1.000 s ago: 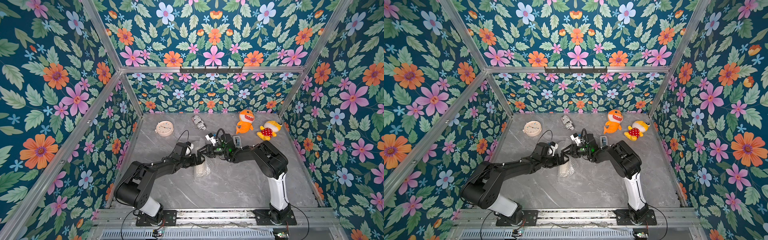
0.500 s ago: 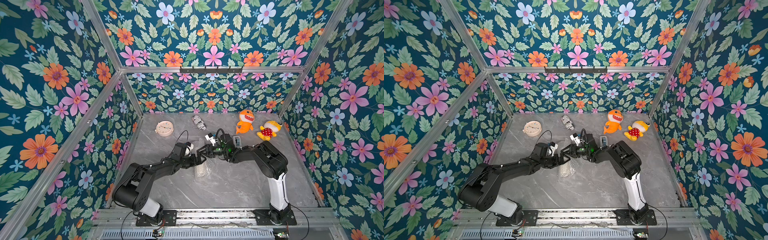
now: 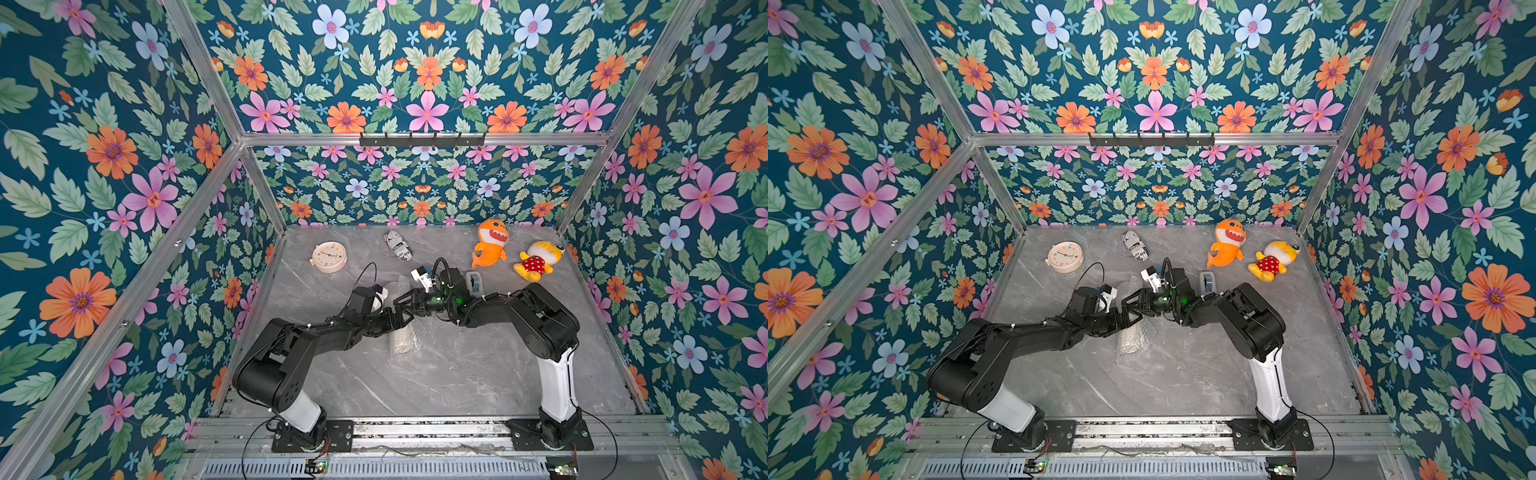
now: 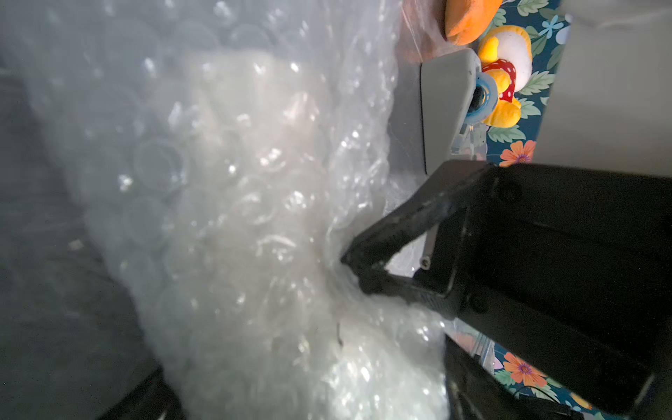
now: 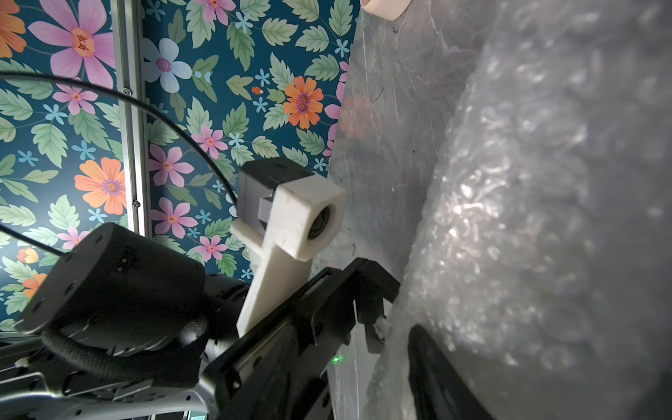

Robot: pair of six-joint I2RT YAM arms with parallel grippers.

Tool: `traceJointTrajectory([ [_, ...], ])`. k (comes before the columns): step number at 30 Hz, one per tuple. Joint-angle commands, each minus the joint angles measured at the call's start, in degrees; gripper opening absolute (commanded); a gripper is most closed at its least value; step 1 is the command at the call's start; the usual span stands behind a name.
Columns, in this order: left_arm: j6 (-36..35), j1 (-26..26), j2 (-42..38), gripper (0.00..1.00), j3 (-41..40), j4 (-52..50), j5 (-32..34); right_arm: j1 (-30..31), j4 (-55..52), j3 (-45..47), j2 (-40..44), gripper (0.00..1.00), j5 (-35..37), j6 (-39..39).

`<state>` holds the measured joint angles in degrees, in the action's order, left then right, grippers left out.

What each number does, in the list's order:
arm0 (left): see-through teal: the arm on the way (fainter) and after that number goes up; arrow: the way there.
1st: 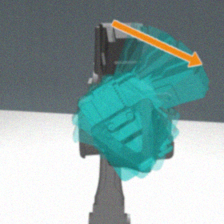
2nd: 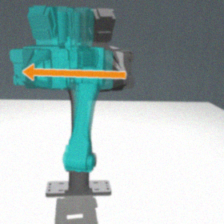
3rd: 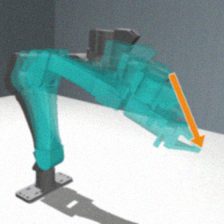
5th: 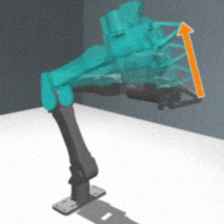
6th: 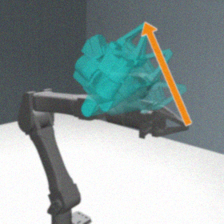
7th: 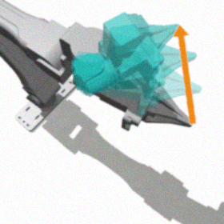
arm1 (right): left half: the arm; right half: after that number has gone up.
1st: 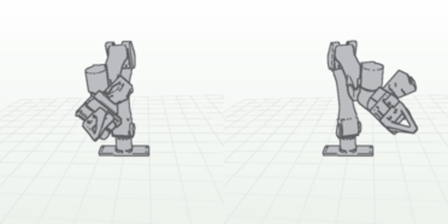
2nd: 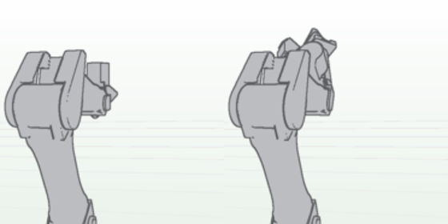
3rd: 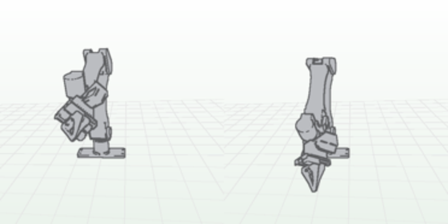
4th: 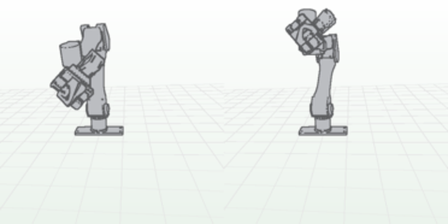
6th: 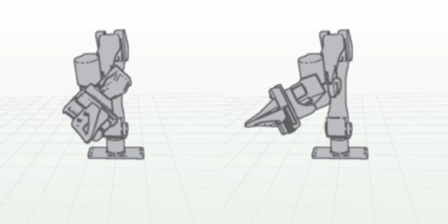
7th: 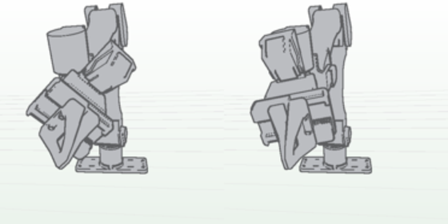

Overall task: Wrap vases in bubble wrap
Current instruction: Wrap the vase in bubble wrap.

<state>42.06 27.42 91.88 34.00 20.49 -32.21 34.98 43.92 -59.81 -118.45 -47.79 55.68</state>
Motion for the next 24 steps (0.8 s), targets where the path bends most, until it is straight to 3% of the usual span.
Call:
traceJointTrajectory([
  [1, -0.3, 0.1, 1.0, 0.79, -0.3, -1.9, 1.3, 0.3, -3.1, 0.1, 0.6, 0.51, 0.2, 0.1],
  [4, -0.5, 0.1, 0.8, 0.67, -0.5, -2.2, 1.4, 0.3, -5.7, -0.3, 1.7, 0.52, 0.2, -1.4],
  [8, -1.3, 0.1, 0.6, 0.61, -0.4, -3.2, 1.6, 0.2, -11.6, -1.2, 4.1, 0.53, 1.2, -5.3],
  [15, -2.0, 0.1, 1.6, 0.58, -0.6, -3.3, 1.0, -1.6, -22.3, -1.8, 9.2, 0.58, 3.6, -12.4],
  [20, -2.5, 0.1, 1.6, 0.57, -0.5, -3.0, 0.4, -6.5, -29.8, -0.2, 14.2, 0.59, 4.6, -16.7],
  [24, -2.9, 0.1, 1.2, 0.56, -0.3, -3.0, -0.3, -8.9, -38.4, -0.4, 17.4, 0.51, 7.5, -22.9],
])
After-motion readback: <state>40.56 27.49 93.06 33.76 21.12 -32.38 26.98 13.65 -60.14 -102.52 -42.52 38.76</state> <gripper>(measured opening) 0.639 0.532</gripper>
